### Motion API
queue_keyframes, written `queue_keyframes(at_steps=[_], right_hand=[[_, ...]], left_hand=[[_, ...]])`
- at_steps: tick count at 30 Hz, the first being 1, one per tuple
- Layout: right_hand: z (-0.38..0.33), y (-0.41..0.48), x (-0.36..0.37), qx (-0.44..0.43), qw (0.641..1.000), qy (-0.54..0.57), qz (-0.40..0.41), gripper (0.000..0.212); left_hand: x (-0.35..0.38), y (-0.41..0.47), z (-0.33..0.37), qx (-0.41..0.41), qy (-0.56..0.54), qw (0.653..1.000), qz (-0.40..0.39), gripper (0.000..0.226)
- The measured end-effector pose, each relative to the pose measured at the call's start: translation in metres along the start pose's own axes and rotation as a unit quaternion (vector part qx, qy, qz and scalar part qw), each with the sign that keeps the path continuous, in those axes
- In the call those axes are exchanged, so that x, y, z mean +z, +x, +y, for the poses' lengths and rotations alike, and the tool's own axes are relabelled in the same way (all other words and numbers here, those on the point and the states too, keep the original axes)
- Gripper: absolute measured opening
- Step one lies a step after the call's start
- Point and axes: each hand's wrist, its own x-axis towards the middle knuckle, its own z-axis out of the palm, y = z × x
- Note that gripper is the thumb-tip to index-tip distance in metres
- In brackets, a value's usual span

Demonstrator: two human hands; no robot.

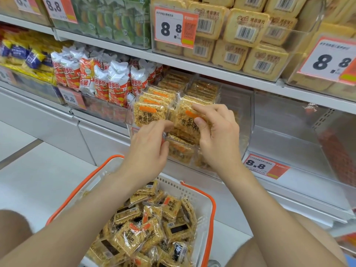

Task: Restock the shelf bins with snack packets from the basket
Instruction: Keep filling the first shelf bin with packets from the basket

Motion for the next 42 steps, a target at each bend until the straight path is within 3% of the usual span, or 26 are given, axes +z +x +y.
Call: queue_keyframes(at_steps=[6, 9, 14, 16, 18, 21, 25, 29, 32, 35, 38, 42], right_hand=[[0.009, -0.004, 0.014, -0.061, 0.992, -0.105, 0.015, 0.018], [0.005, -0.006, 0.022, -0.020, 0.989, -0.134, 0.049, 0.013], [-0.010, -0.006, 0.030, 0.095, 0.992, -0.047, 0.064, 0.012], [-0.017, -0.007, 0.029, 0.131, 0.989, -0.043, 0.061, 0.027], [-0.025, -0.011, 0.025, 0.150, 0.987, -0.032, 0.041, 0.054], [-0.036, -0.020, 0.020, 0.195, 0.979, -0.001, -0.065, 0.091], [-0.044, -0.024, 0.029, 0.239, 0.958, 0.061, -0.145, 0.103], [-0.044, -0.018, 0.035, 0.234, 0.961, 0.028, -0.145, 0.098], [-0.037, -0.017, 0.036, 0.182, 0.975, -0.060, -0.111, 0.094], [-0.031, -0.016, 0.039, 0.132, 0.977, -0.087, -0.140, 0.096], [-0.029, -0.019, 0.037, 0.121, 0.977, -0.118, -0.134, 0.083], [-0.029, -0.032, 0.030, 0.049, 0.984, -0.166, -0.042, 0.053]], left_hand=[[0.000, -0.002, 0.001, -0.003, 0.084, 0.996, 0.025, 0.050], [-0.001, -0.002, 0.000, -0.010, 0.095, 0.995, 0.024, 0.060], [-0.006, -0.001, 0.001, -0.006, 0.107, 0.994, 0.021, 0.081], [-0.006, 0.001, -0.001, 0.000, 0.118, 0.993, 0.014, 0.088], [-0.003, 0.003, -0.004, -0.010, 0.110, 0.994, 0.013, 0.088], [0.003, 0.009, -0.009, -0.093, 0.075, 0.993, 0.021, 0.087], [0.007, 0.018, -0.015, -0.210, -0.031, 0.977, 0.027, 0.095], [0.014, 0.020, -0.020, -0.214, -0.041, 0.975, 0.036, 0.099], [0.013, 0.019, -0.021, -0.213, -0.029, 0.975, 0.054, 0.103], [0.011, 0.017, -0.024, -0.206, -0.023, 0.977, 0.050, 0.104], [0.009, 0.011, -0.019, -0.208, -0.012, 0.978, 0.025, 0.098], [0.002, -0.005, 0.000, -0.143, 0.112, 0.982, 0.051, 0.080]])
